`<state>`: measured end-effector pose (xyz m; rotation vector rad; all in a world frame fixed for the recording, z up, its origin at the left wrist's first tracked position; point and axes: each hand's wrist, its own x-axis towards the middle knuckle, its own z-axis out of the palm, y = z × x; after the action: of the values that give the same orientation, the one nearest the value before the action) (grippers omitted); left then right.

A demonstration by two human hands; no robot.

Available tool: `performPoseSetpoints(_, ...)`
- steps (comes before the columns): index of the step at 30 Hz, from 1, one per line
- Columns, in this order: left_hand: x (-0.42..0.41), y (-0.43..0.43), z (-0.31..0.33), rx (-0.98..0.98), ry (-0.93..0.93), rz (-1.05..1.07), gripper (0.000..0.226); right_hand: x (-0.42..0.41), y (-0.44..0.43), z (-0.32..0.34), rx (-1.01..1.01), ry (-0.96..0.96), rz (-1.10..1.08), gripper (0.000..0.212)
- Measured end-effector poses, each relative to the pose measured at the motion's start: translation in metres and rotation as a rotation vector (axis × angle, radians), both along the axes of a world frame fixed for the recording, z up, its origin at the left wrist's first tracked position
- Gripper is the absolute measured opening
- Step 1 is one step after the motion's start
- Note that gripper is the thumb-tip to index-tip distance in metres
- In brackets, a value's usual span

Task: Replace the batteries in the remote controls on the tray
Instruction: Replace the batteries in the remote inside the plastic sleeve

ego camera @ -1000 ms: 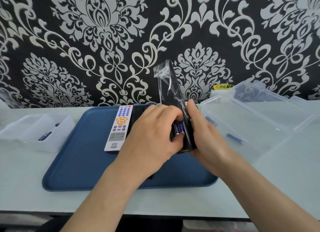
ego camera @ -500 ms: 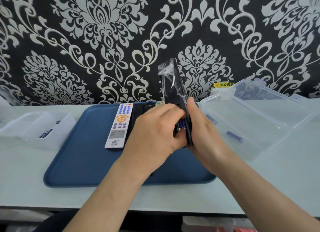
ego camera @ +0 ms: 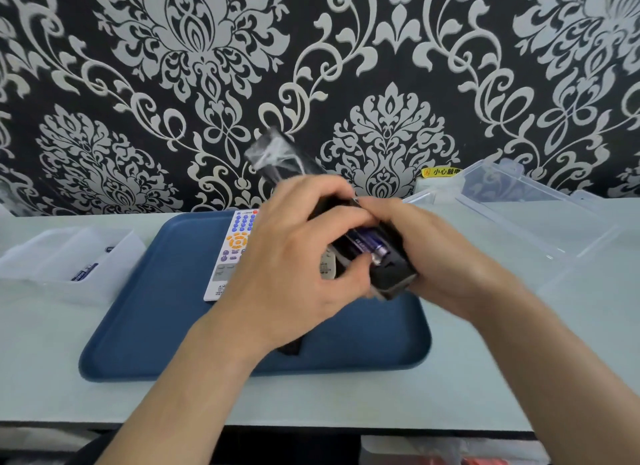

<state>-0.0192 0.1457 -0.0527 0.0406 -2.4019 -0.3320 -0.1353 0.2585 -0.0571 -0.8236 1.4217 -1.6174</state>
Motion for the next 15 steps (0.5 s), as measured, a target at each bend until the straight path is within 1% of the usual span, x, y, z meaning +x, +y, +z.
performPoseSetpoints(2,0.008,-0.005,0.008,-0.074,-0.096,0.028,0.058,-0.014,0.015,0.016,0.030,0.037,0.133,0.020)
performPoseSetpoints(3,0.010,-0.007,0.010,-0.106,-0.144,0.075,0.068,-0.018,0.020,0.019,0.031,0.084,0.188,0.021)
performPoseSetpoints(5,0.010,-0.013,0.008,-0.135,-0.185,0.174,0.077,-0.020,0.026,0.020,0.030,0.208,0.224,0.027)
performPoseSetpoints(7,0.008,-0.018,0.002,-0.125,-0.150,0.214,0.075,-0.022,0.026,0.021,0.014,0.258,0.087,0.030)
performPoseSetpoints(9,0.005,-0.017,-0.001,-0.006,-0.067,0.202,0.066,-0.026,0.023,0.022,-0.035,0.239,-0.103,0.032)
performPoseSetpoints(11,0.001,-0.005,-0.001,0.189,-0.014,0.203,0.060,-0.025,0.015,0.020,-0.147,0.133,-0.299,0.026)
performPoseSetpoints(12,-0.002,0.005,-0.004,0.283,-0.024,0.201,0.057,-0.021,0.010,0.017,-0.207,0.030,-0.369,0.023)
performPoseSetpoints(13,-0.006,0.016,-0.008,0.375,-0.057,0.183,0.055,-0.016,0.004,0.015,-0.255,-0.077,-0.412,0.027)
performPoseSetpoints(15,-0.013,0.035,-0.016,0.552,-0.139,0.093,0.050,-0.010,-0.004,0.010,-0.310,-0.246,-0.445,0.048)
